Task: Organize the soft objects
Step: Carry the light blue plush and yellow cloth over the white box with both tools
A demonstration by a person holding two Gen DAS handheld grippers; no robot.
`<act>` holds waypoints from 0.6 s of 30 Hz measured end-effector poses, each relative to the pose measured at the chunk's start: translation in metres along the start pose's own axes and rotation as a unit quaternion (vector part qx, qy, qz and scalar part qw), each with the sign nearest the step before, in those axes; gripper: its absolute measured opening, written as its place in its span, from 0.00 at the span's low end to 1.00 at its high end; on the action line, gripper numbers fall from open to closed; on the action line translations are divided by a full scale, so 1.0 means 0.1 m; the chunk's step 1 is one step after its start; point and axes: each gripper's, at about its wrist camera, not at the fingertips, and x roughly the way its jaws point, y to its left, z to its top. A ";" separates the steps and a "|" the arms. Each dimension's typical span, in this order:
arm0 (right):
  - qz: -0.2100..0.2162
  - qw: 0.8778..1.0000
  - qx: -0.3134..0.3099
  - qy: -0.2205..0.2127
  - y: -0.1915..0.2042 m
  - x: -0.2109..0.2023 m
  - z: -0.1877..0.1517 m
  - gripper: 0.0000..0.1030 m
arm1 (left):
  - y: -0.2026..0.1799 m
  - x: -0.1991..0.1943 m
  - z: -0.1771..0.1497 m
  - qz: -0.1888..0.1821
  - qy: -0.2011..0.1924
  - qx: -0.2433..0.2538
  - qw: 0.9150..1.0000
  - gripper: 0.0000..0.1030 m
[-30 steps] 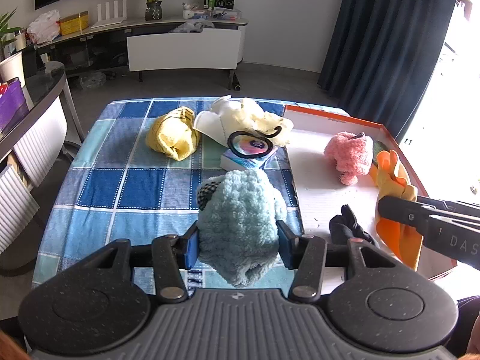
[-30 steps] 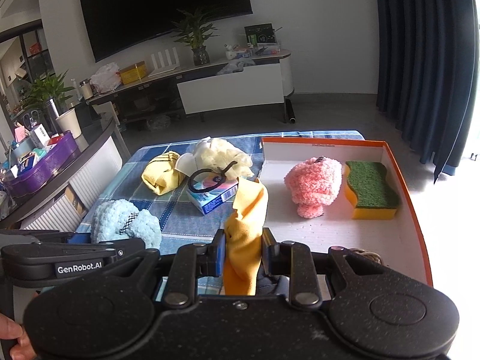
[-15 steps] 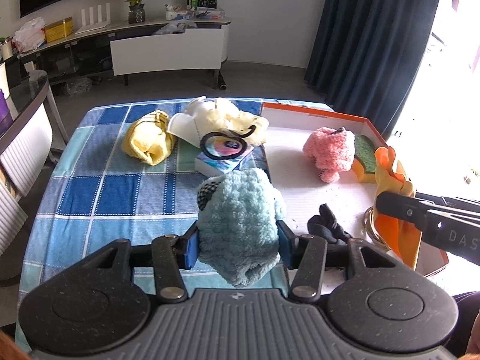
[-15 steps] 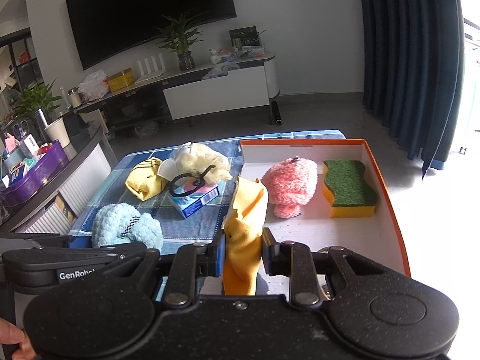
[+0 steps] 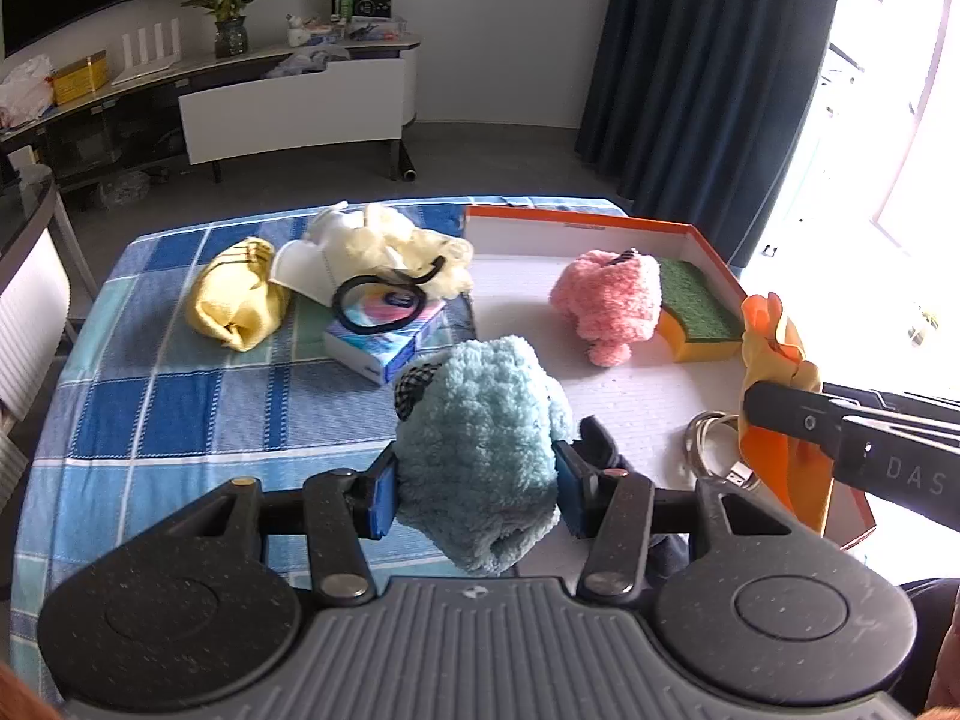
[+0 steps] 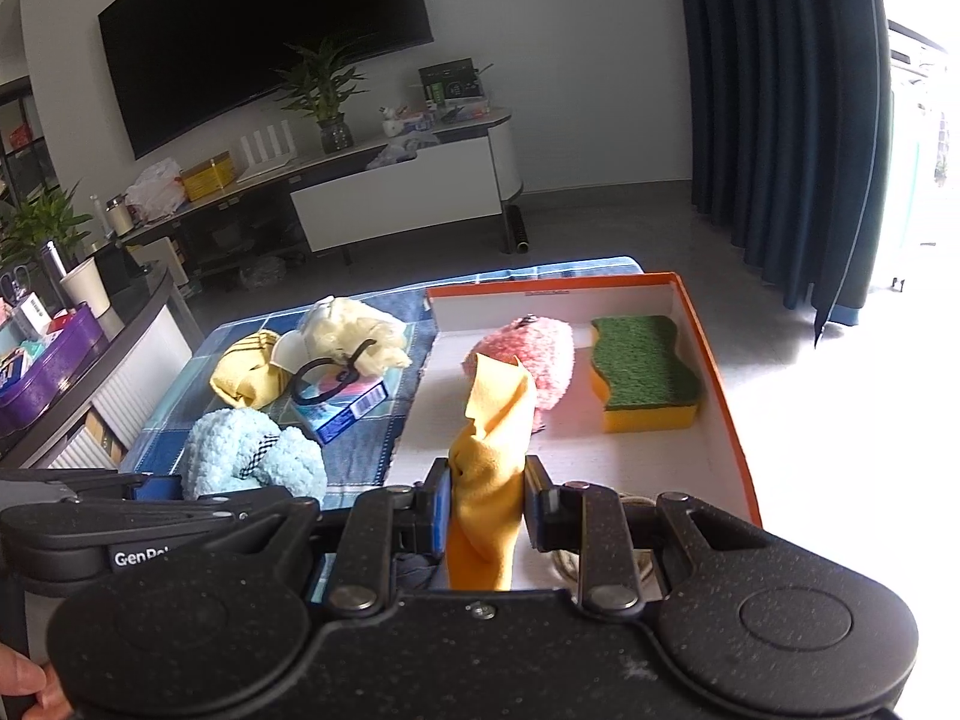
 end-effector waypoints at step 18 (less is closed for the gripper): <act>-0.027 0.999 0.024 -0.005 -0.32 -0.01 0.02 0.30 | -0.38 0.20 0.13 -0.029 0.006 0.028 0.999 0.51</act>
